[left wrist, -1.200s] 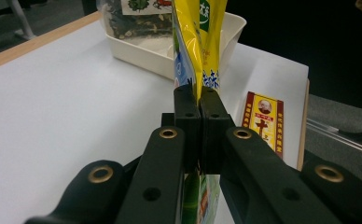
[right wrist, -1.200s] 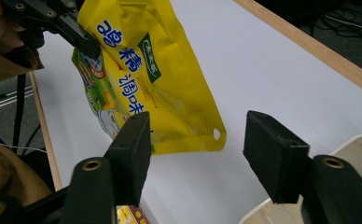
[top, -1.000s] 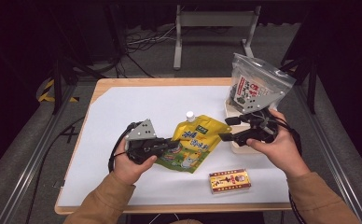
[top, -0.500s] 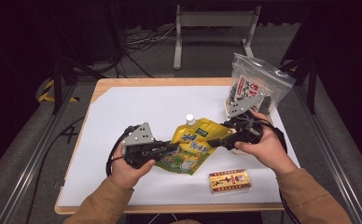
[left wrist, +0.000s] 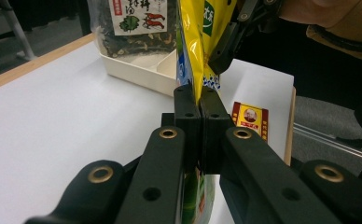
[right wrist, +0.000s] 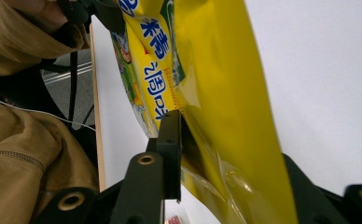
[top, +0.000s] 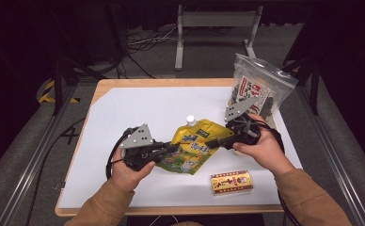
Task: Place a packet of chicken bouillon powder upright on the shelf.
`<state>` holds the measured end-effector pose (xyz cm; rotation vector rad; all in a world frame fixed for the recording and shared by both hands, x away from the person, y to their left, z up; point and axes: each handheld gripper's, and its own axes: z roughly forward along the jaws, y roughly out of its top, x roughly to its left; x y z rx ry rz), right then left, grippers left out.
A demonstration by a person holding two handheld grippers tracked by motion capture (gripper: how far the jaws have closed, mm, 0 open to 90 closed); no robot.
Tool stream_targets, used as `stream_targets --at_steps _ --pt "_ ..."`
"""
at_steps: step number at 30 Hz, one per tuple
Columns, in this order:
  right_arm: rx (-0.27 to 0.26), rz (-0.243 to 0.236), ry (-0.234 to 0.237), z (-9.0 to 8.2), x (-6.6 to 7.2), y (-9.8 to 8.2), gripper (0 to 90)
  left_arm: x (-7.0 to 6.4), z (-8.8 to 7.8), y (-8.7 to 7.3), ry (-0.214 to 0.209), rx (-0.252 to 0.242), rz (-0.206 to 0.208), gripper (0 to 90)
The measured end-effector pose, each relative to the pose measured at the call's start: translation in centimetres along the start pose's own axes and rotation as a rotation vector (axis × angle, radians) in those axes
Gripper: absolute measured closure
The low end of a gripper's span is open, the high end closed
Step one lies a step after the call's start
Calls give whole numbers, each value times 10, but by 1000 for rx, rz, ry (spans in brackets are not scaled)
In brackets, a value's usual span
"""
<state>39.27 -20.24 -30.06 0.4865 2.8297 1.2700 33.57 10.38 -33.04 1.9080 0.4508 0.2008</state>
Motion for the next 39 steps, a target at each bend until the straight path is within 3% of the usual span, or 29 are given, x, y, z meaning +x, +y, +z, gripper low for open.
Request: stream_targets --at_steps 2,4,19,24,28,29,35,39 --pt "1 -10 5 -1 1 0 851 2 0 0 -4 -1 0 882" --pt "3 -14 6 -1 2 0 873 2 1 -1 -5 -1 -8 882" --pt "0 2 28 -8 5 2 900 10 3 -2 -24 -16 -34 862" --pt "7 -12 36 -13 8 5 900 13 3 -3 -27 -24 -52 746" --pt "9 -23 30 -18 10 7 900 16 2 -3 -19 -37 -49 590" --pt "7 -23 28 -21 10 8 900 16 1 -3 -19 -41 -40 590" --pt "30 -36 -37 -42 12 11 900 18 -7 -2 15 -69 -29 444" --pt "45 -40 -68 -53 12 12 900 20 -12 -3 37 -63 -27 426"
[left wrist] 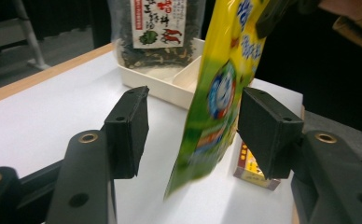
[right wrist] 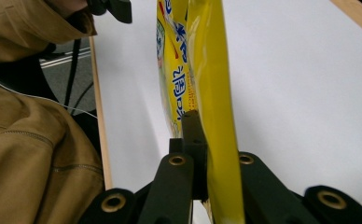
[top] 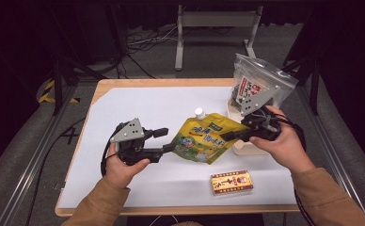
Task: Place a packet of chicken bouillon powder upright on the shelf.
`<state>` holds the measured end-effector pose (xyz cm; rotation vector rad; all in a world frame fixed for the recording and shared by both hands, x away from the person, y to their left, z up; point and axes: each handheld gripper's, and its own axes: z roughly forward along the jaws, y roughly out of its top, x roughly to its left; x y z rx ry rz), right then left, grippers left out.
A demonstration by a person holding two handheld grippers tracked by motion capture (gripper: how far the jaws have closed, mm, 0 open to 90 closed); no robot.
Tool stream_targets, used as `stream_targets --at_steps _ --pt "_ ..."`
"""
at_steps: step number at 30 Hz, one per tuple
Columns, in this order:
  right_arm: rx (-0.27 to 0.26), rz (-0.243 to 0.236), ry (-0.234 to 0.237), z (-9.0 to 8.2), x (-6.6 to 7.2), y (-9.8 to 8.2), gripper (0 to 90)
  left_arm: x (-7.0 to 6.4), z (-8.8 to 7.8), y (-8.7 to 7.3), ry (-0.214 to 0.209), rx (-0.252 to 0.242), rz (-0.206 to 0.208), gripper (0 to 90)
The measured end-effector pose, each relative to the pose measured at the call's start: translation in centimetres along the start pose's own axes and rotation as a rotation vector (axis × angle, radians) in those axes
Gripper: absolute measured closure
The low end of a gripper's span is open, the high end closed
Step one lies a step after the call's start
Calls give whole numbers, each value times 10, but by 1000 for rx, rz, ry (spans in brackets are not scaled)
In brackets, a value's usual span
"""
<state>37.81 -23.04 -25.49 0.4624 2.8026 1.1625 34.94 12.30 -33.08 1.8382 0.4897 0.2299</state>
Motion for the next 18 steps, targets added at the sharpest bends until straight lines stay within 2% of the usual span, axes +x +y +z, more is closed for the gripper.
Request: stream_targets --at_steps 4,11,15,18 --pt "15 9 -44 -16 -3 -2 900 6 -7 -4 43 15 -12 431" --pt "24 41 -90 -36 -10 -8 900 19 -22 -15 112 36 -38 401" --pt "29 54 -113 -46 -15 -10 900 25 -27 -19 113 54 -71 363" --pt "33 62 -129 -53 -19 -10 900 28 -30 -21 121 53 -72 354"
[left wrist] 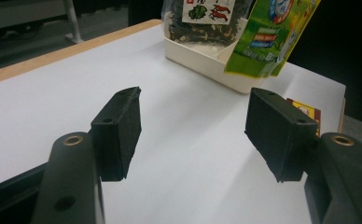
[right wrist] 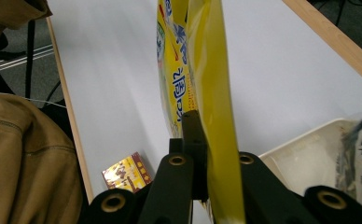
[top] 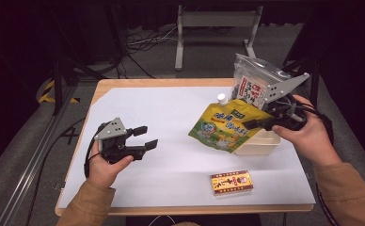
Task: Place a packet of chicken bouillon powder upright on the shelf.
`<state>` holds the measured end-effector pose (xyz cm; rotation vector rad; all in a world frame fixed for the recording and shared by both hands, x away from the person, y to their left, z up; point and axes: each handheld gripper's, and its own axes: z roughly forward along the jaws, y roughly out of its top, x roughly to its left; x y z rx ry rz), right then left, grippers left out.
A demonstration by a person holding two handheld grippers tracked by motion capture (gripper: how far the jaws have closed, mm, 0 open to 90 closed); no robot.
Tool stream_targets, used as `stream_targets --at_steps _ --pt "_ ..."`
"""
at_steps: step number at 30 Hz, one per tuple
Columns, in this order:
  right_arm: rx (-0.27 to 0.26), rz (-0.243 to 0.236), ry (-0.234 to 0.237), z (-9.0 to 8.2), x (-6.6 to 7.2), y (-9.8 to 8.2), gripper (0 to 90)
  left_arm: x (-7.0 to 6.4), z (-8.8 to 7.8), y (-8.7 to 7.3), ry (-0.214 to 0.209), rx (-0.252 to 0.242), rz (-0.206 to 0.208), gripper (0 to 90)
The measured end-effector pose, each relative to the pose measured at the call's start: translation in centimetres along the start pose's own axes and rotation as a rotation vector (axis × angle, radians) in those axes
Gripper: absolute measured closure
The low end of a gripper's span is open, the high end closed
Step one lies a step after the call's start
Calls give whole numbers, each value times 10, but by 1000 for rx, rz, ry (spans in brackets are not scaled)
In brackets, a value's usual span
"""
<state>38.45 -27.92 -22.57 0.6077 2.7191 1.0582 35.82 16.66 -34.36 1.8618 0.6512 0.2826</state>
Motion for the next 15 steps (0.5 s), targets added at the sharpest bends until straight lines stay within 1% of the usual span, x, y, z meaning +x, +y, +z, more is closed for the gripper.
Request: stream_targets --at_steps 2,3,5,6,7,8,9,11,13,14,15 --pt "3 5 -9 -4 -3 0 900 3 -2 -2 13 0 -10 338" --pt "3 9 -10 -6 -4 0 900 4 -2 -3 24 1 -6 329" --pt "5 13 -17 -8 -5 0 900 6 -3 -5 31 0 -7 316" --pt "10 14 -25 -13 -9 0 900 7 -2 -6 35 2 -9 285" --pt "10 14 -25 -13 -9 0 900 8 -2 -7 37 8 -12 285" --pt "10 17 -29 -14 -10 1 900 10 -2 -8 37 11 -26 259" --pt "15 24 -36 -17 -13 1 900 12 -1 -9 38 4 -27 230" --pt "15 27 -40 -18 -14 2 900 16 -2 -10 44 1 -34 222" --pt "25 30 -52 -22 -19 3 900 19 -2 -12 61 -1 -31 182" --pt "27 33 -59 -23 -20 4 900 19 -3 -13 65 3 -37 175" --pt "33 34 -61 -24 -22 4 900 21 -3 -14 74 6 -34 170"
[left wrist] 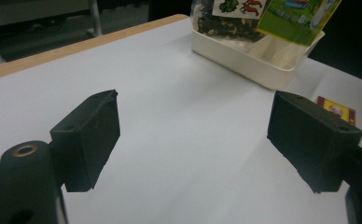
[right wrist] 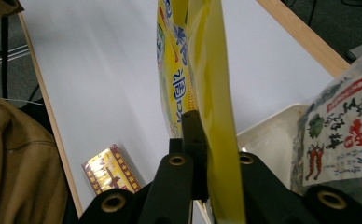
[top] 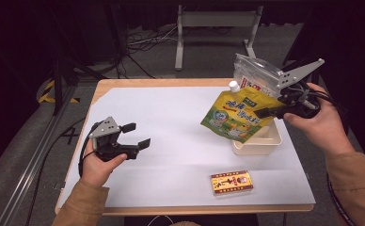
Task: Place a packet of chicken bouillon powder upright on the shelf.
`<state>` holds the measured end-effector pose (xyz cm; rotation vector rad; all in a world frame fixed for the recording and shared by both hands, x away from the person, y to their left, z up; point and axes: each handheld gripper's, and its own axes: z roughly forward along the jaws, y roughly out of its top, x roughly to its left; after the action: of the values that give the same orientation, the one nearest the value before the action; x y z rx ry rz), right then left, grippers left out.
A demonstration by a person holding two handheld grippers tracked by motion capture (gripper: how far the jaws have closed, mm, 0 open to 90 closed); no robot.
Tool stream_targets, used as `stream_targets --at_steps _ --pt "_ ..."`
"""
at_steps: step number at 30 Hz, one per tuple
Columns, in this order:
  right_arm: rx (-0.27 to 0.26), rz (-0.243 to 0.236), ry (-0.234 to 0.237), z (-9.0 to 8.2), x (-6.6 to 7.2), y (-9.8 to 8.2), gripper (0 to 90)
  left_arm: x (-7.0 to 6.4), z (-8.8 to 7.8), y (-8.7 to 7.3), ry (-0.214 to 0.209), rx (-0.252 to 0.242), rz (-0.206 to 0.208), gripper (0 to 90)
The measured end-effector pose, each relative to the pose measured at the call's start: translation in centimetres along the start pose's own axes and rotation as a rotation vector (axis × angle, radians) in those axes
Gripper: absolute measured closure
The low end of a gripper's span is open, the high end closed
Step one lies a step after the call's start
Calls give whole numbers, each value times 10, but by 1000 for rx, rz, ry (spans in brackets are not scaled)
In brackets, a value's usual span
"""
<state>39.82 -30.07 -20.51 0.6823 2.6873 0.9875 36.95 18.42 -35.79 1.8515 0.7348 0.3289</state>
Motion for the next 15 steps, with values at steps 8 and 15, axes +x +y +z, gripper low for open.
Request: stream_targets --at_steps 8,15 --pt "29 19 -46 -9 -12 1 900 7 0 -4 42 21 -27 113" --pt "93 31 -94 -8 -24 1 900 9 1 -6 74 63 -6 96"
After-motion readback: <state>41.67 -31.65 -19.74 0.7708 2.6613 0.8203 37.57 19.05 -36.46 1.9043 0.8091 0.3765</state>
